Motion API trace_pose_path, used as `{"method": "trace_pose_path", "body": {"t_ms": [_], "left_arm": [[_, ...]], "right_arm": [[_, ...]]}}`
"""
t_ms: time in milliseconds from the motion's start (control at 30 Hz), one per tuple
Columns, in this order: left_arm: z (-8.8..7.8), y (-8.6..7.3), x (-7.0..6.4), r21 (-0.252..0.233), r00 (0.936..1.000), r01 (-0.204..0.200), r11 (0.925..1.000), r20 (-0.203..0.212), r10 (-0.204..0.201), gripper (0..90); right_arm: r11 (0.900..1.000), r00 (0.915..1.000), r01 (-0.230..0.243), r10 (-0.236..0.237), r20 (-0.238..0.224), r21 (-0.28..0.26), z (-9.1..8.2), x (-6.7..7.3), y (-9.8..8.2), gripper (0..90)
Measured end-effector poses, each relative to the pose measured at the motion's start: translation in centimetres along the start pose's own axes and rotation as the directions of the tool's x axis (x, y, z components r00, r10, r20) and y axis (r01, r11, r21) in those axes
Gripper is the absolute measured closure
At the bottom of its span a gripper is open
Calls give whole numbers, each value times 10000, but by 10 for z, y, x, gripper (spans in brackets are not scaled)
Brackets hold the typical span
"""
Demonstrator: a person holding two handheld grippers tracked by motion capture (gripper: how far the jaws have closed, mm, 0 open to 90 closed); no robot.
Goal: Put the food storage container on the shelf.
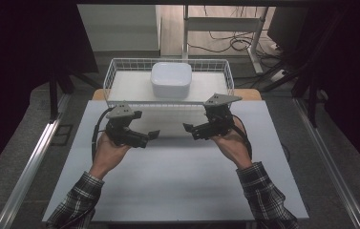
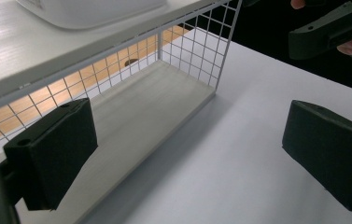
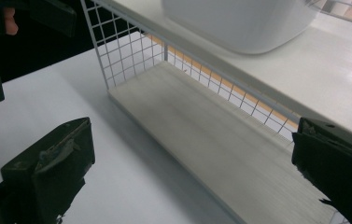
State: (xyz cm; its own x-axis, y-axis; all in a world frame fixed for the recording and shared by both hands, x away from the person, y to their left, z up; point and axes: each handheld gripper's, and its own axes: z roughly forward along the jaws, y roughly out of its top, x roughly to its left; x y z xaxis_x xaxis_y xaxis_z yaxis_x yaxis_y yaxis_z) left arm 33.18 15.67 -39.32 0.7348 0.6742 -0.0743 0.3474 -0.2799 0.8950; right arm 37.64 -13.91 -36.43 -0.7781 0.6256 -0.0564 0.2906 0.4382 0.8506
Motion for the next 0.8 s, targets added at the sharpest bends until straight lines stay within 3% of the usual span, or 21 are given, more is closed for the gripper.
{"method": "trace_pose_path", "body": {"t_ms": [300,633,800], "left_arm": [[1,-20,-8,174,9999,98,9998,-58,-97,18],[1,-48,-14,180,9993,361,9992,-24,-360,23],[3,-59,-16,358,9992,393,9986,-48,-391,25]], "right_arm": [[9992,9994,342,-344,-67,-223,-6,11,-15,0],[9999,9997,-37,35,-221,-94,-3,19,-42,0],[9998,9997,181,-181,-153,-48,-3,23,-44,0]]}}
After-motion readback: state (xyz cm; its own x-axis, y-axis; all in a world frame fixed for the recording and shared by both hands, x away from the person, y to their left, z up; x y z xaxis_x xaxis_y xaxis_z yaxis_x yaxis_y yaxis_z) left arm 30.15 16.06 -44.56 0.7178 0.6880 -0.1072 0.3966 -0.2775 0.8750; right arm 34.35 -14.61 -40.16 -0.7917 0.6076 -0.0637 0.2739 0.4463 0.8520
